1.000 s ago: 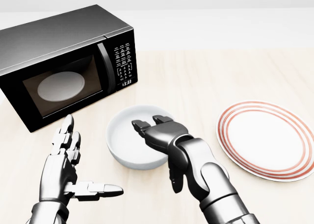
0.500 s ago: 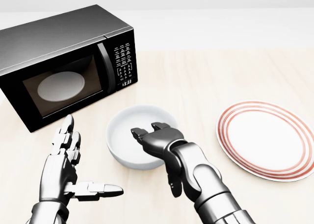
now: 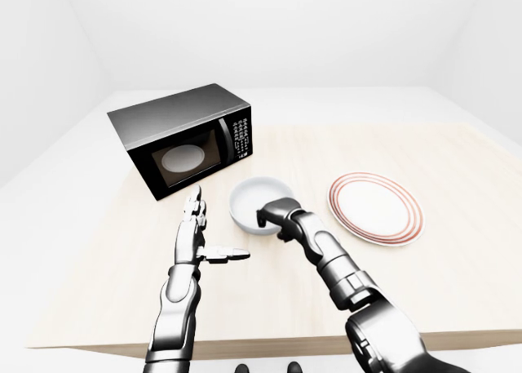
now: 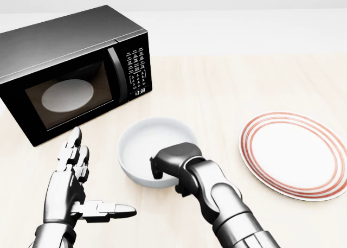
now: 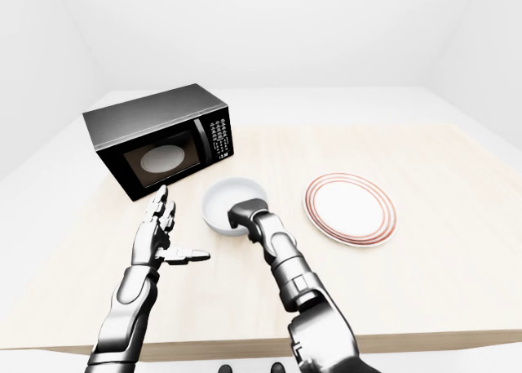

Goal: Pick up the white bowl and put it on the plate.

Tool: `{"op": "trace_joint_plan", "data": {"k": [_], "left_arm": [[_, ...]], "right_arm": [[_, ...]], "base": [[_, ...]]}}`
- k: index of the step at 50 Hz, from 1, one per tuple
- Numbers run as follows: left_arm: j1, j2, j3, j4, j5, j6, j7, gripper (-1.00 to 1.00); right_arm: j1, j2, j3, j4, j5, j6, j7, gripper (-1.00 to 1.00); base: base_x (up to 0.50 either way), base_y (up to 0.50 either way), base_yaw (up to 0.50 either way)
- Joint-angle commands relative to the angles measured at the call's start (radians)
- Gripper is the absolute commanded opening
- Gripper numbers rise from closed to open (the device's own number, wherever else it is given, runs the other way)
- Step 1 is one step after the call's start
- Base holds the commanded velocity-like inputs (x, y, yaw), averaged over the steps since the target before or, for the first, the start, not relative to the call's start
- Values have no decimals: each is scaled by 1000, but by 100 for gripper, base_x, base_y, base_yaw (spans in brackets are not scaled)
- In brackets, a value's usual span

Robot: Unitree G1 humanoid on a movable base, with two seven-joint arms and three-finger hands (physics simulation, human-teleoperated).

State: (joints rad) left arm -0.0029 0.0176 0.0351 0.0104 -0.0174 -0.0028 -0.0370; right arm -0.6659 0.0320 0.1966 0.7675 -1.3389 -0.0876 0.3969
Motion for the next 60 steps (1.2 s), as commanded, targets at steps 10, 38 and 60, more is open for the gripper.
{"op": "trace_joint_plan", "data": {"k": [10,38,60], "left_arm": [[0,0,0,0,0,0,0,100],[0,0,0,0,0,0,0,100],[0,1,-1,0,6,0,-4,100]], "right_arm": [[19,1,4,3,-13,0,12,-100],[-51,-18,-50,-115,95,0,-178,-100],[25,-36,-48,-241,37,0,-314,-100]], "base": [[0,0,0],[0,0,0],[0,0,0]]}}
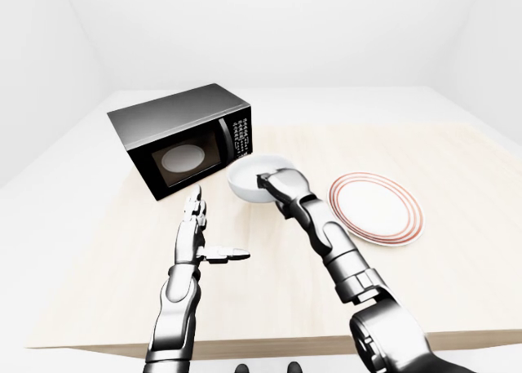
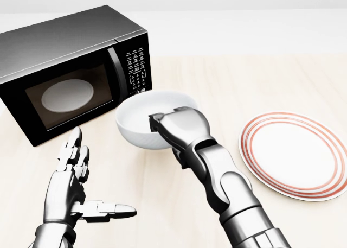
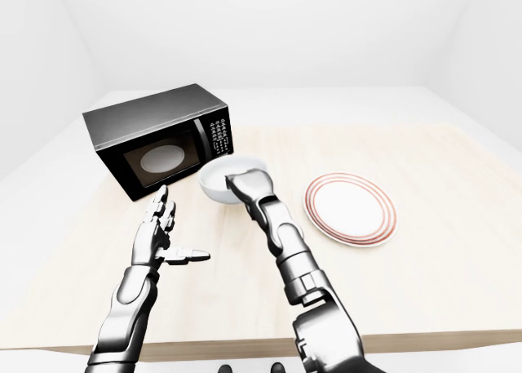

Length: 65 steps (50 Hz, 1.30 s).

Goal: Pick up the white bowl and put it on the plate.

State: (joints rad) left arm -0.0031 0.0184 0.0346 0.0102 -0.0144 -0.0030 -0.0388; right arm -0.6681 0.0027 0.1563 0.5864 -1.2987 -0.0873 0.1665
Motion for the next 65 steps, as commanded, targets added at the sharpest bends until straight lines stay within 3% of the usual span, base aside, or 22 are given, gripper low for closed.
{"op": "trace_joint_plan", "data": {"k": [1,10,31,65], "left_arm": [[0,1,0,0,3,0,-2,100],[0,-1,1,0,-3,0,1,100],[0,-1,1,0,-3,0,2,100],[0,-1,1,0,-3,0,2,100]], "right_arm": [[30,-7,-10,-64,-7,0,-102,-100],[13,-31,-10,-35,-79,0,-237,-100],[-6,-95,-44,50,-106,0,-372,-100],[54,-231,-129,14,20,0,-375,-100]], "base": [[0,0,0],[0,0,0],[0,0,0],[0,0,0]]}}
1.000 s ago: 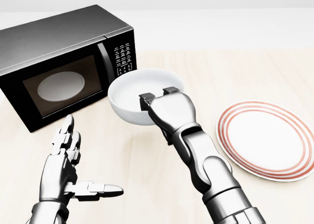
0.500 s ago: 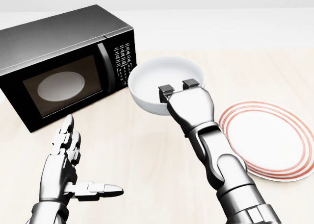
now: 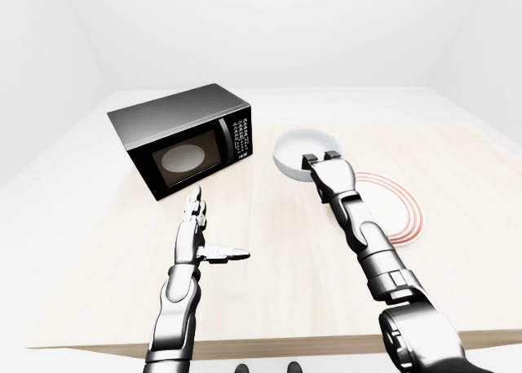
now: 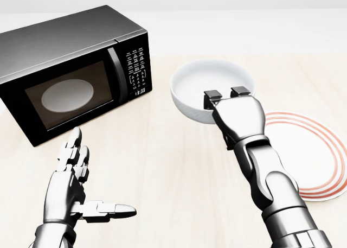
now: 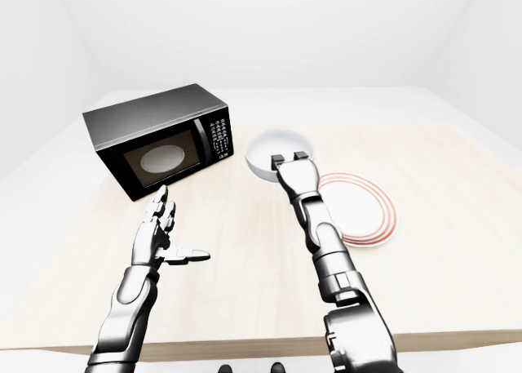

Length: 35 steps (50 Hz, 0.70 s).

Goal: Pick up the white bowl and put it on the plate.

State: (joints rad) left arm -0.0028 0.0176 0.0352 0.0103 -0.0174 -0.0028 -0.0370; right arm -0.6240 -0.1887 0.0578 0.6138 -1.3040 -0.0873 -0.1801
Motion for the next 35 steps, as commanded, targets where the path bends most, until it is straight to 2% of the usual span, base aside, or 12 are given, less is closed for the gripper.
{"op": "trace_joint_plan", "data": {"k": [1,15,35], "left_arm": [[0,0,0,0,0,0,0,100],[0,0,0,0,0,0,0,100],[0,0,0,0,0,0,0,100]], "right_arm": [[14,-42,-32,-16,27,0,-27,-100],[48,-99,-78,-62,86,0,12,-100],[103,-165,-116,-55,120,0,-12,-100]], "base": [[0,0,0],[0,0,0],[0,0,0]]}}
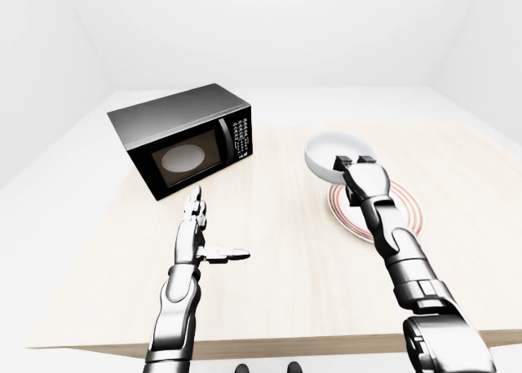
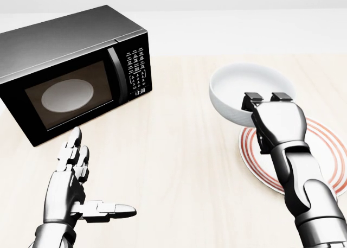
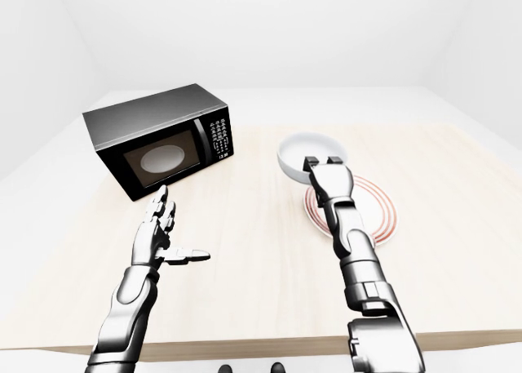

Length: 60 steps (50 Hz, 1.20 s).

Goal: Pick up the white bowl and put it on the plate.

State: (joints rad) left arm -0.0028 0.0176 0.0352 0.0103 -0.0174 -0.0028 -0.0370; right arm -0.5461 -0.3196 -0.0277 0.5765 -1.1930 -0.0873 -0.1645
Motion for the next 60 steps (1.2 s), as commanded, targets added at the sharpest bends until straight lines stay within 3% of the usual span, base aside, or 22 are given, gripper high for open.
{"op": "trace_joint_plan", "data": {"k": [1,37,60], "left_arm": [[0,0,0,0,0,0,0,100],[0,0,0,0,0,0,0,100],[0,0,0,0,0,0,0,100]], "right_arm": [[28,-41,-36,-21,13,0,-24,-100],[100,-116,-83,23,70,0,-72,-100],[86,-150,-90,103,95,0,-99,-100]], "base": [[0,0,0],[0,0,0],[0,0,0]]}}
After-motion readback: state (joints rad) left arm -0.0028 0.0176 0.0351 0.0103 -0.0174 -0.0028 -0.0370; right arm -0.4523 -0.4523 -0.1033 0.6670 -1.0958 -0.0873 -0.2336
